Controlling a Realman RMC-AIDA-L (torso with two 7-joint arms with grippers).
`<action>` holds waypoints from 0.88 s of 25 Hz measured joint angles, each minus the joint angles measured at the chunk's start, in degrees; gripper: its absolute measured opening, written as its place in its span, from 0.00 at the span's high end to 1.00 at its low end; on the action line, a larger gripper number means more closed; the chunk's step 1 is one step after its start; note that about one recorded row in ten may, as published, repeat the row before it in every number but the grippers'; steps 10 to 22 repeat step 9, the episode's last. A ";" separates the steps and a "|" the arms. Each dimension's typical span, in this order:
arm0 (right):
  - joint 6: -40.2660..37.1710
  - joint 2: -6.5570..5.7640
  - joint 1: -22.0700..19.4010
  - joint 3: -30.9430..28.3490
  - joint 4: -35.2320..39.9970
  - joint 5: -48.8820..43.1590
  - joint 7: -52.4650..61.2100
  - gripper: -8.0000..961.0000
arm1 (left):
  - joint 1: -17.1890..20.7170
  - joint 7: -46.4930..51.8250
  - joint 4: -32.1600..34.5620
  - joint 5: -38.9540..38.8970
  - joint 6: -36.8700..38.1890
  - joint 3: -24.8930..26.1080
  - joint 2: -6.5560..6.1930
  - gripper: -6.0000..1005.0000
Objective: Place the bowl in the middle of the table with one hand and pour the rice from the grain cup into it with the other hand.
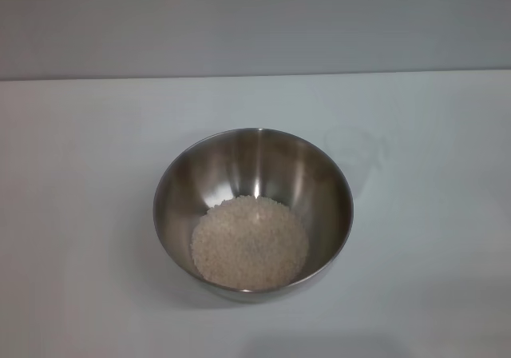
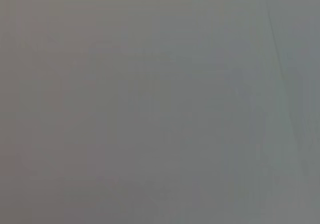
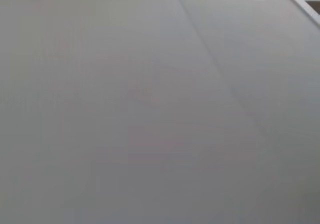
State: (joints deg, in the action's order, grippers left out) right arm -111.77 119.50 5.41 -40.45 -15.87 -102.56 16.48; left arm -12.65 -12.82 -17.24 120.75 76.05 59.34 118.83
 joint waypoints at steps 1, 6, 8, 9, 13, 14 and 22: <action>0.00 0.00 0.00 0.00 0.00 0.00 0.00 0.14 | 0.00 0.00 0.00 0.00 0.00 0.00 0.00 0.19; 1.63 0.08 -0.24 -0.28 -0.12 0.10 -0.64 0.14 | -0.10 -0.01 0.10 0.12 0.36 0.03 -0.04 0.19; 2.27 -0.02 -0.44 -0.29 -0.58 1.14 0.14 0.14 | 0.01 -0.01 0.07 0.15 0.41 0.04 -0.05 0.19; 2.56 -0.10 -0.47 -0.27 -0.63 1.81 0.47 0.14 | 0.12 -0.01 -0.02 0.16 0.45 0.06 -0.06 0.19; 2.56 -0.10 -0.47 -0.27 -0.63 1.81 0.47 0.14 | 0.12 -0.01 -0.02 0.16 0.45 0.06 -0.06 0.19; 2.56 -0.10 -0.47 -0.27 -0.63 1.81 0.47 0.14 | 0.12 -0.01 -0.02 0.16 0.45 0.06 -0.06 0.19; 2.56 -0.10 -0.47 -0.27 -0.63 1.81 0.47 0.14 | 0.12 -0.01 -0.02 0.16 0.45 0.06 -0.06 0.19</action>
